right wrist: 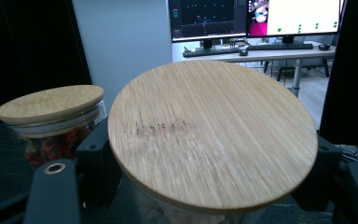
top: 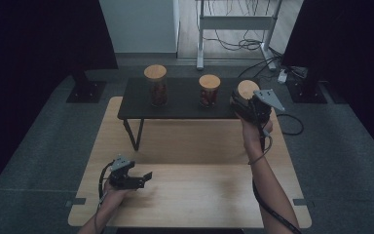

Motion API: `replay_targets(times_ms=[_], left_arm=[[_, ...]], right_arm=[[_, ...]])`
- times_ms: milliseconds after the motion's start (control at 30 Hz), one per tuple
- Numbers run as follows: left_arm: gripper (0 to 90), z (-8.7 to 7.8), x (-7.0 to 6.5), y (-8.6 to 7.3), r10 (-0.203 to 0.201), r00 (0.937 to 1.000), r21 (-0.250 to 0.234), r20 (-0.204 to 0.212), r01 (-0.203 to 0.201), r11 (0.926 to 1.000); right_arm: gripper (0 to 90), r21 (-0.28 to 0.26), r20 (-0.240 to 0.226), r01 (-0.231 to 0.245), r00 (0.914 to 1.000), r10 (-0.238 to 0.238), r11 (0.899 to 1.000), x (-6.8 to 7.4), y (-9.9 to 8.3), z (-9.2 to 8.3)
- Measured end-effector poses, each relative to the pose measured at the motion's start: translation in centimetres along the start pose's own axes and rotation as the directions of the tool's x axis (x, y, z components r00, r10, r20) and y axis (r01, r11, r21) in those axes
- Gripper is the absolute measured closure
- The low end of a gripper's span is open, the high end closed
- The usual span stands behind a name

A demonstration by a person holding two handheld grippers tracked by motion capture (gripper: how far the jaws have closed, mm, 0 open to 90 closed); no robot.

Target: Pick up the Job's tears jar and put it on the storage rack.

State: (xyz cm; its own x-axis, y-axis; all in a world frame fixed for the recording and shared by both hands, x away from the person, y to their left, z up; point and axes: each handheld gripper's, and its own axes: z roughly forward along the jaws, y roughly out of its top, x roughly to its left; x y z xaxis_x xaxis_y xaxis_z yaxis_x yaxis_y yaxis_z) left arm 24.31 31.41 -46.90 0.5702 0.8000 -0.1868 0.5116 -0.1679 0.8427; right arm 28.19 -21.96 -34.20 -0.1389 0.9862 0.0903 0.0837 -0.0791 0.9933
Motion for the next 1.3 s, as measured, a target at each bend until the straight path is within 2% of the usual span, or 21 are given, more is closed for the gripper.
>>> replay_targets(times_ms=[300,567,867,1300], left_arm=[[3.4,0.0,0.1,0.0,-0.002,1.0000,0.001,-0.001,0.002,1.0000],[3.4,0.1,0.1,0.0,-0.001,1.0000,0.006,-0.001,0.001,1.0000],[3.4,0.1,0.2,0.0,0.000,1.0000,0.008,-0.002,0.000,1.0000],[3.4,0.2,0.1,0.0,0.000,1.0000,0.011,-0.004,0.000,0.9999]], right_arm=[[25.5,0.016,0.014,0.006,0.9999,-0.006,1.000,0.1,-0.3,0.9],[25.4,0.026,0.024,0.047,0.9986,-0.047,0.999,0.7,0.0,1.5],[25.3,0.037,0.029,0.071,0.9969,-0.073,0.997,1.2,0.2,2.0],[25.1,0.053,0.020,0.069,0.9973,-0.070,0.996,1.1,0.3,2.7]])
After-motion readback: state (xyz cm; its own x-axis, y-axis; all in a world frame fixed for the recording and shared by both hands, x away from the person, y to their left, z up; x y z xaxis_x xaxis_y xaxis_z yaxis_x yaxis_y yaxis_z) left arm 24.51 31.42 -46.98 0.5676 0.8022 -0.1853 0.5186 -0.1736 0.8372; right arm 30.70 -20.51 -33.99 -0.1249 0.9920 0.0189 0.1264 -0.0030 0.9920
